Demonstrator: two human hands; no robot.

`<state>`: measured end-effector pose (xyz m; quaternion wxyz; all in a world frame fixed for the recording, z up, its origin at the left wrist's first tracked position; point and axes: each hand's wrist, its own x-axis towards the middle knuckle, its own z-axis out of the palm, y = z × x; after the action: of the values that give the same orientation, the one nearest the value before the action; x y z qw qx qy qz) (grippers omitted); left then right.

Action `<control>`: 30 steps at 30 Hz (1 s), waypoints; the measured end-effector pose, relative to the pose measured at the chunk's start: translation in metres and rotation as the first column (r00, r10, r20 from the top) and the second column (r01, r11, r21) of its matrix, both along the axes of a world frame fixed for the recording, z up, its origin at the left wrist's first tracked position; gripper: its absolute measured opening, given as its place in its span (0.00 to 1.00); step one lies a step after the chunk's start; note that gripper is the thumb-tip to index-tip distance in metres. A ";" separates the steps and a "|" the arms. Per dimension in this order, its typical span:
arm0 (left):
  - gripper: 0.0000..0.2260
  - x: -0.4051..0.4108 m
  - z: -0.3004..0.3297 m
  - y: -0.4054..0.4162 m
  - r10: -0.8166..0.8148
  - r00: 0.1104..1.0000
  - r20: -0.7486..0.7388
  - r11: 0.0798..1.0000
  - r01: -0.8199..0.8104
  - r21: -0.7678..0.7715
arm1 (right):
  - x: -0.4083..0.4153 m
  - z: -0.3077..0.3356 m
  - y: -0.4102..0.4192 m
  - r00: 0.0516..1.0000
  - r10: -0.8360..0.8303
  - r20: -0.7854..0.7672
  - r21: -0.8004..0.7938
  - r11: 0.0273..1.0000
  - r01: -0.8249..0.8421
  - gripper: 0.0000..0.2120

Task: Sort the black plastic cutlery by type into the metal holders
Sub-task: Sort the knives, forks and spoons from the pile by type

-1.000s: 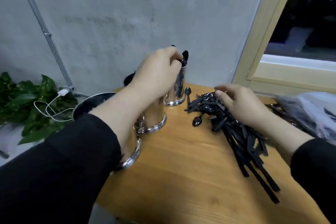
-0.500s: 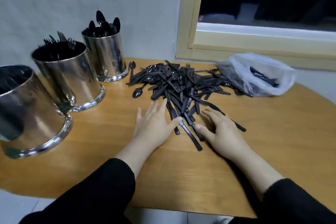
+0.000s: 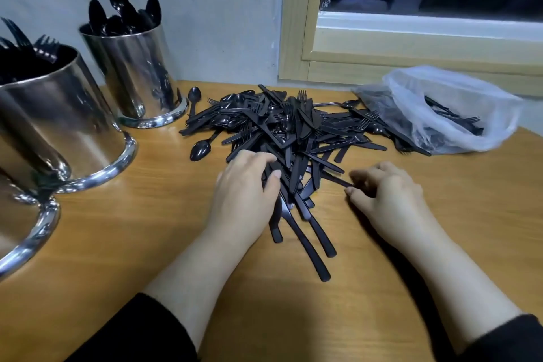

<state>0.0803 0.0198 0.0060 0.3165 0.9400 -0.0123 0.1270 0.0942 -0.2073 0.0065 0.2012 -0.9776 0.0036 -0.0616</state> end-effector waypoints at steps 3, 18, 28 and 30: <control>0.10 0.010 -0.003 -0.001 0.000 1.000 0.013 0.997 0.001 -0.078 | 0.001 0.004 -0.002 0.999 0.035 -0.005 0.038 0.999 -0.035 0.09; 0.08 0.006 0.002 0.003 0.032 0.992 0.121 0.977 -0.005 -0.214 | -0.005 0.026 -0.020 0.983 -0.034 -0.181 0.135 0.989 0.060 0.06; 0.24 -0.001 0.004 0.001 -0.059 0.969 0.239 0.936 0.137 -0.324 | -0.016 0.042 -0.016 0.999 0.000 0.035 0.616 0.787 -0.021 0.03; 0.26 -0.003 0.008 -0.004 -0.106 0.971 0.216 0.915 0.181 -0.360 | -0.020 0.040 -0.001 0.996 0.073 0.042 0.685 0.724 -0.082 0.03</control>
<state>0.0769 0.0161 0.0136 0.4971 0.8414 -0.0873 0.1934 0.0745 -0.2082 0.0460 0.5501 -0.8332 -0.0159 -0.0536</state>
